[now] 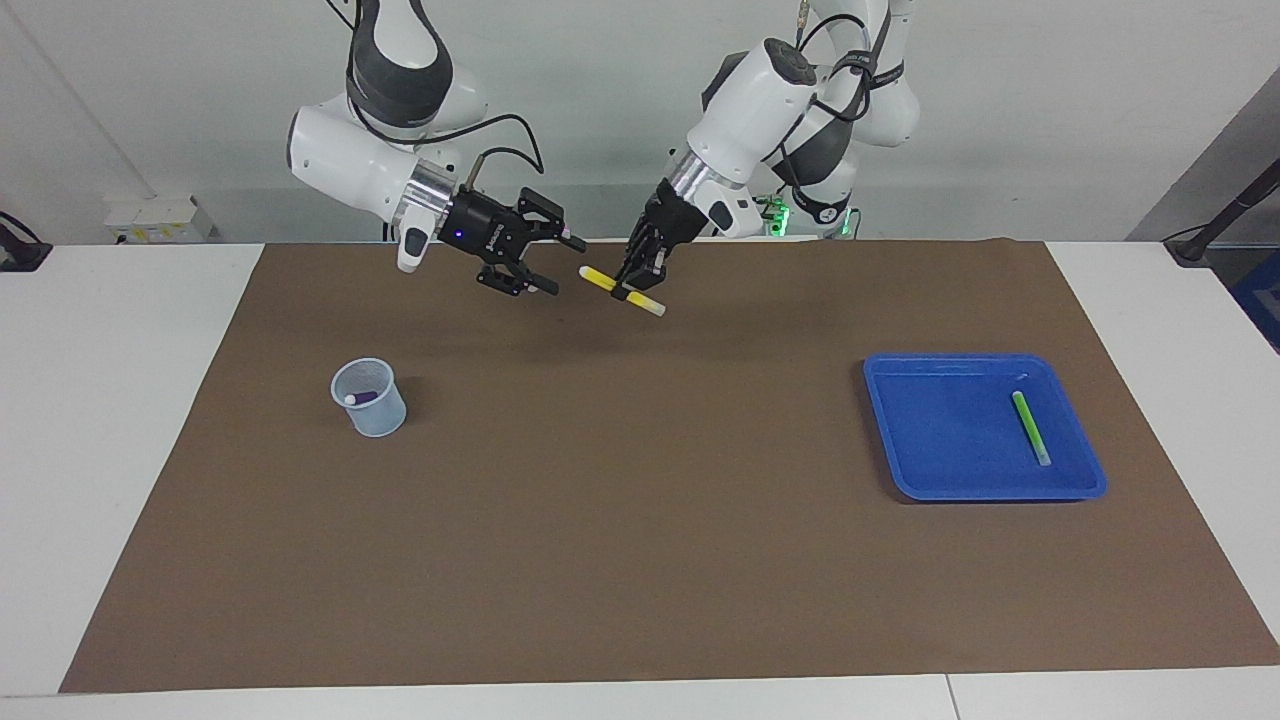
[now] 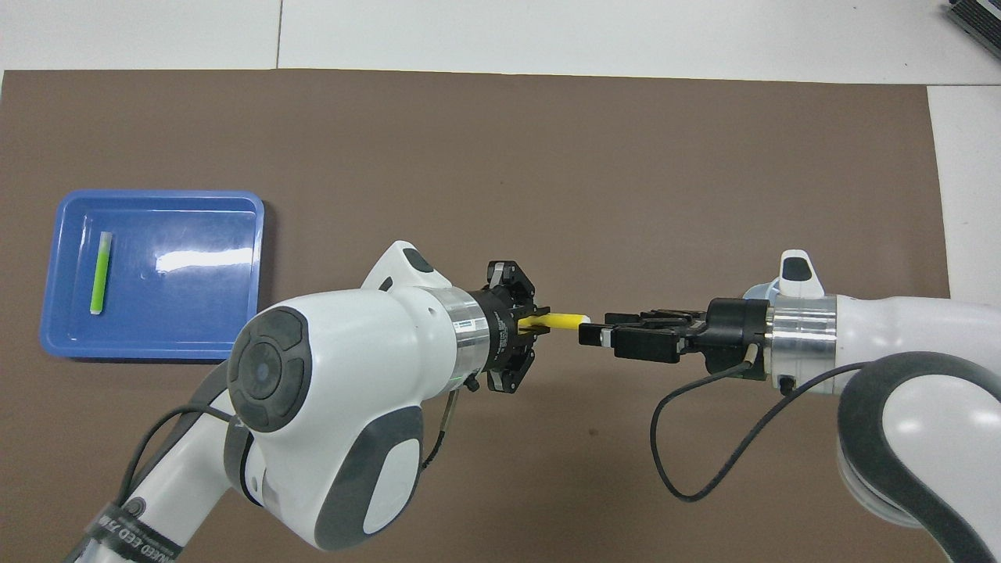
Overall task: Transfer and insert pens with both arms
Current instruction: 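Push the yellow pen into the right gripper's held cap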
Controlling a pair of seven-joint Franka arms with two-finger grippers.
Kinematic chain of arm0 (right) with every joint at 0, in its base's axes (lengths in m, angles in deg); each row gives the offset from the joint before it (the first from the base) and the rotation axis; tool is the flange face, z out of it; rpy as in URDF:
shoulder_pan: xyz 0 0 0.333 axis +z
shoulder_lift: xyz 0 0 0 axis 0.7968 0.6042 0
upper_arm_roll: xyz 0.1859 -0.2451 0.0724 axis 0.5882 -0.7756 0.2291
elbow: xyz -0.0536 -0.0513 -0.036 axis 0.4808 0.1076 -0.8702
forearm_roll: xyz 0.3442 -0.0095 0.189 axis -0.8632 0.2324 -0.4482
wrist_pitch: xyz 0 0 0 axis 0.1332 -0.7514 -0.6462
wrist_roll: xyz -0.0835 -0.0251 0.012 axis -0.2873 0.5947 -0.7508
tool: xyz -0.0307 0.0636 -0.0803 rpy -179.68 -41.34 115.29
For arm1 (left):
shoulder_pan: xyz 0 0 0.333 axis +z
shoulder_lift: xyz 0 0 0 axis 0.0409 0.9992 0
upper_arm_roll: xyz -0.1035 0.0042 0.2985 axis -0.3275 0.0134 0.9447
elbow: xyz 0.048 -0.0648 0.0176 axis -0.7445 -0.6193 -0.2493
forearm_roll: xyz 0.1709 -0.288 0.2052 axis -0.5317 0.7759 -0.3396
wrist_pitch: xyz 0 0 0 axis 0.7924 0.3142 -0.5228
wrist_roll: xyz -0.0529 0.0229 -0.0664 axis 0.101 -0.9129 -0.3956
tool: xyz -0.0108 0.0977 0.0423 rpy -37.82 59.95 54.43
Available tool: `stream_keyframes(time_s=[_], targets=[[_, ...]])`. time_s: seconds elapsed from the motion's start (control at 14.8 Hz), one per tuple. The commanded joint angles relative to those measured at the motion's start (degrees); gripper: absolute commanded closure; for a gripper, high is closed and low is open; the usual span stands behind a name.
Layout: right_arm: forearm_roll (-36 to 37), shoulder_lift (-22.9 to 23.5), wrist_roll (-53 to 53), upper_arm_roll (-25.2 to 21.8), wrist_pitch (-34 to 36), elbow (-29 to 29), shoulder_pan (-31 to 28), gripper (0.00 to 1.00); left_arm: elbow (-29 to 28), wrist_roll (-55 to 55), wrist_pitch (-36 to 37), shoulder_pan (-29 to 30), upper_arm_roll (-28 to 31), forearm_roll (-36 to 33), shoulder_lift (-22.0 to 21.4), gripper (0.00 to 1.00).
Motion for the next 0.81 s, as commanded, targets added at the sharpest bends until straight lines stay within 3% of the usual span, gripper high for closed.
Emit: stream_keyframes(time_s=[0.0,0.27,0.47,0.74], targets=[[-1.8,-1.4,-2.7,-0.1,0.5,1.3,-0.3,0.27,-0.9,1.2,-2.1,-1.7,0.8,0.2,0.1,1.00],[-1.8,-1.3,-3.0,-0.1,0.2,1.3,-0.2,0.47,-0.9,1.2,-2.1,-2.3,0.8,0.1,0.1,1.00],[-1.7,-1.4,-3.5,0.1,-0.4,1.3,-0.1,0.48,-0.8,1.2,-2.2,-2.5,0.8,0.0,0.1,1.00],[-1.7,-1.3,-3.7,0.3,-1.5,1.3,0.9,0.62,-0.6,1.3,-2.8,-2.6,0.8,0.0,0.2,1.00]])
